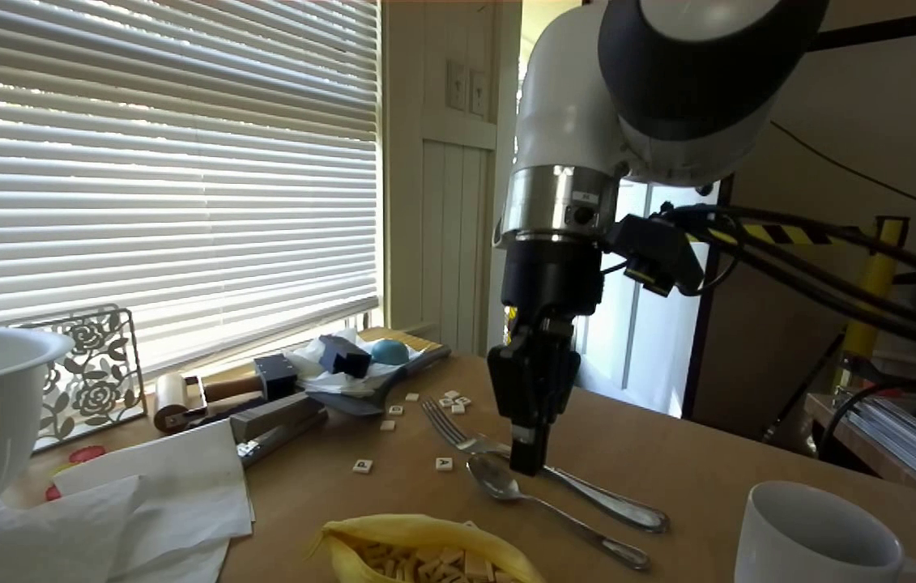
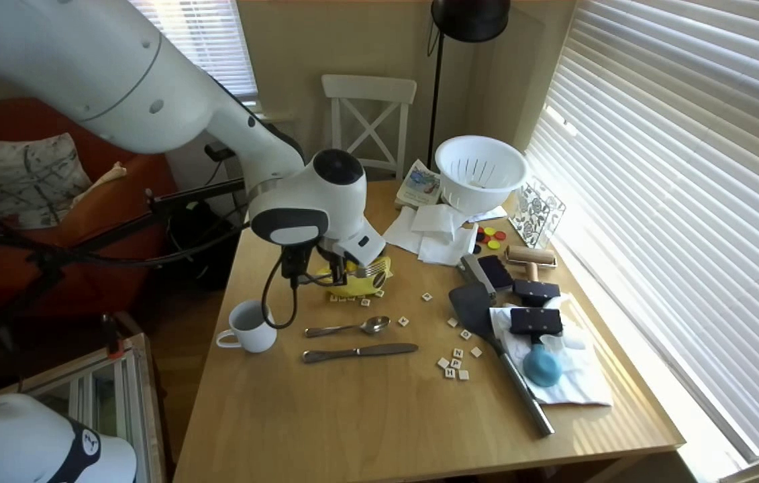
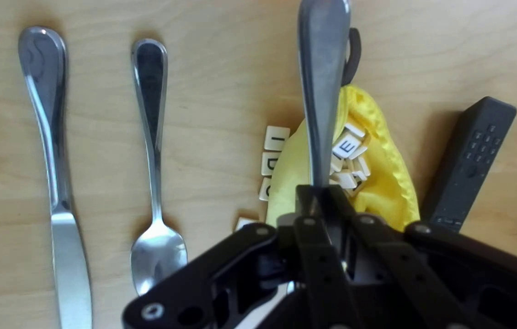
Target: Move the fork to the left
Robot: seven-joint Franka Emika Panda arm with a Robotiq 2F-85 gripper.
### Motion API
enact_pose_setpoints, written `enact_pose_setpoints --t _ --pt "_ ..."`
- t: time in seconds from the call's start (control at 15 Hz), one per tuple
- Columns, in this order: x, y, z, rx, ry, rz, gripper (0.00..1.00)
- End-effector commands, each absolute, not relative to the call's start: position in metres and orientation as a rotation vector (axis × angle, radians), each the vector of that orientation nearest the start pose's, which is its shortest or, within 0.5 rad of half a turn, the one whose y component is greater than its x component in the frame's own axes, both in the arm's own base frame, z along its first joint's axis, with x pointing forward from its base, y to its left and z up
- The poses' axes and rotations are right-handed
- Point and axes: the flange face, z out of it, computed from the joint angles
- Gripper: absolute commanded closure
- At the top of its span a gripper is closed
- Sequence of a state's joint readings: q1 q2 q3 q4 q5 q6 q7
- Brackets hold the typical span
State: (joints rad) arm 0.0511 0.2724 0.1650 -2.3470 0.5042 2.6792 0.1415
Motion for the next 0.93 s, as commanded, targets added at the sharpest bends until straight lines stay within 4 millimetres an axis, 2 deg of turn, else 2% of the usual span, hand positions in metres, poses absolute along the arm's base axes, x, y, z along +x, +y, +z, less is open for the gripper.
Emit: enact_pose_setpoints --t 0.0,0.47,0.87 --pt "0.528 0.097 0.193 -2.814 0.588 0.007 0.97" --pt "0.538 0.081 0.15 -2.85 0.647 0.062 0.97" --pt "0.541 0.074 0.135 -2.882 0.661 0.089 0.97"
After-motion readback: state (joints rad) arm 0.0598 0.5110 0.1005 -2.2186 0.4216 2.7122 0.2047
